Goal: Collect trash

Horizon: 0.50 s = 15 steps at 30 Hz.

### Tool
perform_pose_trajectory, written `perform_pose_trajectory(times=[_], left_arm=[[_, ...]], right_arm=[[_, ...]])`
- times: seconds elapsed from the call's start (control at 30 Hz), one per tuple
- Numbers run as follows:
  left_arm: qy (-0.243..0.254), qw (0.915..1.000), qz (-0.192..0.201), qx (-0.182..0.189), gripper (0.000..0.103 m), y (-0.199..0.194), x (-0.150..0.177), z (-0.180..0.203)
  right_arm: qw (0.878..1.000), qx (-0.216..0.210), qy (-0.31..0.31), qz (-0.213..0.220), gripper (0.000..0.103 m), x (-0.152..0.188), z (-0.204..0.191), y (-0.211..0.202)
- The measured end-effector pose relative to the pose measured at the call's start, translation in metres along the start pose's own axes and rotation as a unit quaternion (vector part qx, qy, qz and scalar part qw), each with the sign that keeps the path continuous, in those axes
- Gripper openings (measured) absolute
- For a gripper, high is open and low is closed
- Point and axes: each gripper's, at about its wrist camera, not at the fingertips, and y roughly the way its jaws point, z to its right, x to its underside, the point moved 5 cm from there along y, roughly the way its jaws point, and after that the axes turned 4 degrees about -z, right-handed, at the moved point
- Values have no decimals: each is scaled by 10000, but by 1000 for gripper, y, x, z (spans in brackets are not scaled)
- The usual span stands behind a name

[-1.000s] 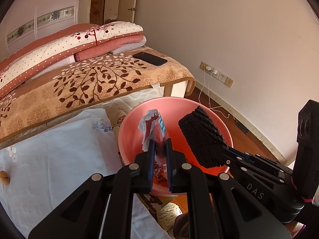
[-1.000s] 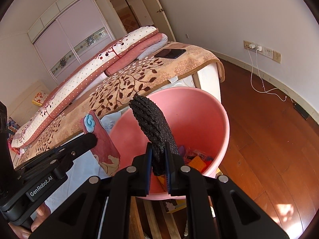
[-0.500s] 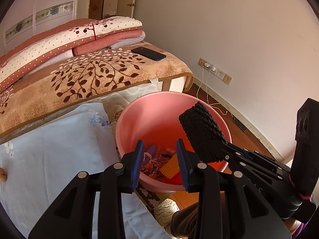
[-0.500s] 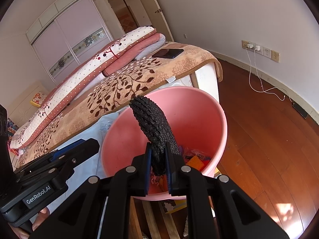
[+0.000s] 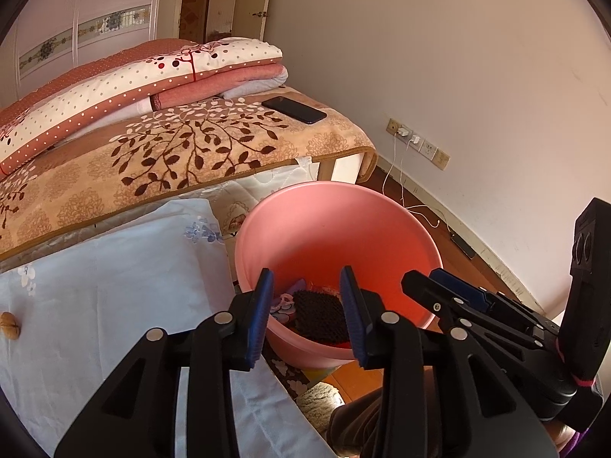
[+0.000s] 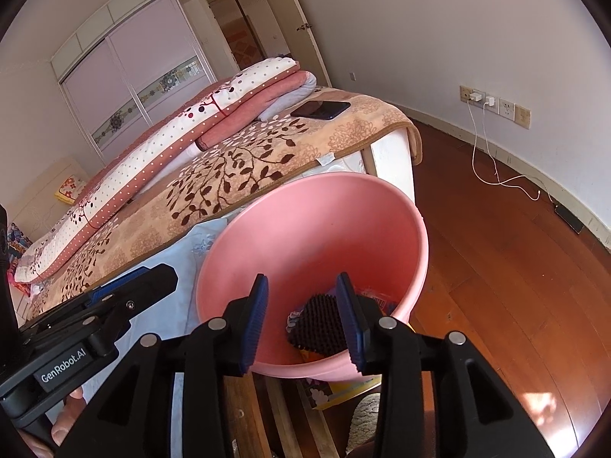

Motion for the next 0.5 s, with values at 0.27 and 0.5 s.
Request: perform_pose_trajectory(times=[0.27, 0.5], left_arm=[[-13, 9996, 237, -140, 36, -18, 0, -4], [-19, 9986, 457, -274, 36, -36, 0, -8]], right_arm=[[9993, 72, -333, 167, 40, 7, -16, -19], [9987, 77, -434, 274, 45, 12, -26, -34]])
